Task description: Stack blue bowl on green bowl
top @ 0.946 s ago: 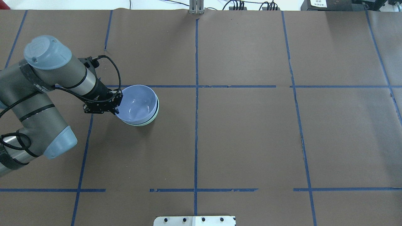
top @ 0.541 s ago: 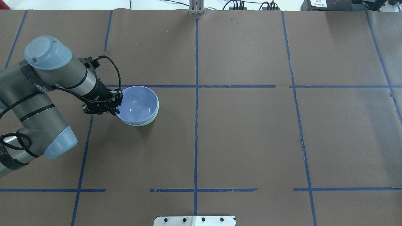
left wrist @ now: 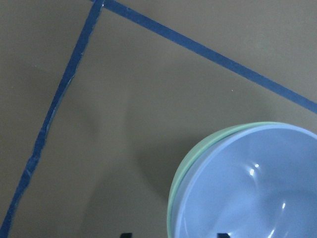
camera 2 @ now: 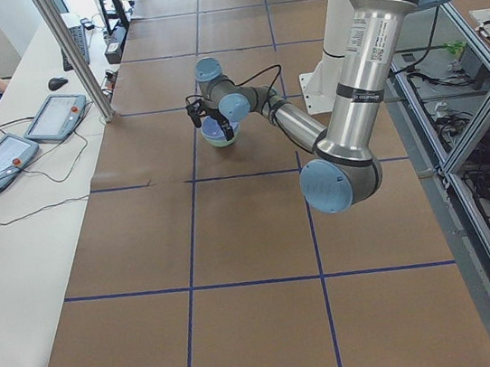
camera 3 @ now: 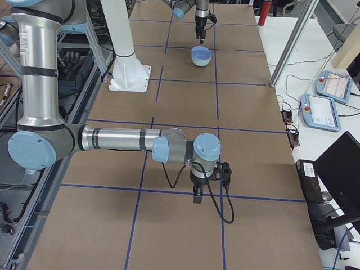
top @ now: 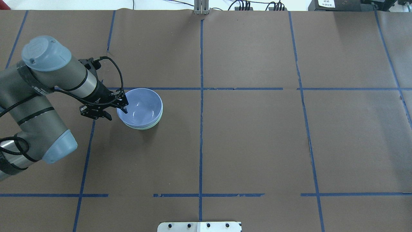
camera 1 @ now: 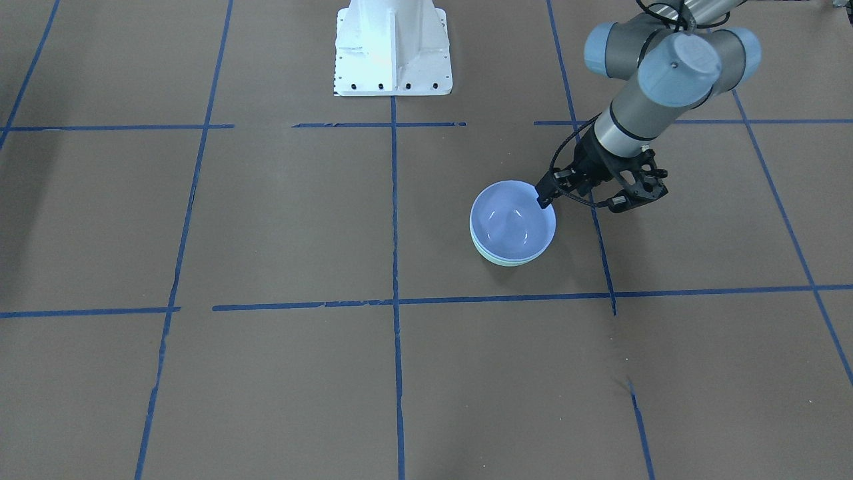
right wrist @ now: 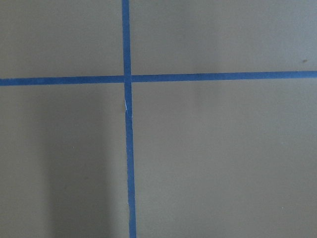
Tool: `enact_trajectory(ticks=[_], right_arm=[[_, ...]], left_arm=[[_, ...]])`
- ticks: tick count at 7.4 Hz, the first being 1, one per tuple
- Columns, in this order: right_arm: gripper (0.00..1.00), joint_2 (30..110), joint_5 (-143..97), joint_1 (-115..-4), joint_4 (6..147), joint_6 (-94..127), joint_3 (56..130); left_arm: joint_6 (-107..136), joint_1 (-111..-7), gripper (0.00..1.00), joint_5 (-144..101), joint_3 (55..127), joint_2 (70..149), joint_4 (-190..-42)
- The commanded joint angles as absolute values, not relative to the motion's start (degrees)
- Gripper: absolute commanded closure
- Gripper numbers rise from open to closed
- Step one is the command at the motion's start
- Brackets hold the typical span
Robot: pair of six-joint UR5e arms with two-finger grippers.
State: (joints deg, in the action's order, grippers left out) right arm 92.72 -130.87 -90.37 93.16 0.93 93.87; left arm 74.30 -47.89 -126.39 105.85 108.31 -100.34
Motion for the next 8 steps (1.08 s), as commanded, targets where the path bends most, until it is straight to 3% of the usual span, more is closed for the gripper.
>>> enact_trajectory(ticks=[1,5,8], right_arm=[[0.0,92.72,-130.87,-90.35,93.16,0.88,93.87],[0.0,92.72,-130.87,-90.35,93.16,0.88,93.87],[0.0,92.64,-130.87,-90.35,93.16,0.88,93.87]], left_arm=[[51.97,-56.91,0.0,-130.06,108.46,99.27,-99.93],[0.29,-79.57,0.0,-129.73,105.57,82.12,-99.93],[-7.29,-88.41,0.0,-130.17,99.5,79.8,-99.41]])
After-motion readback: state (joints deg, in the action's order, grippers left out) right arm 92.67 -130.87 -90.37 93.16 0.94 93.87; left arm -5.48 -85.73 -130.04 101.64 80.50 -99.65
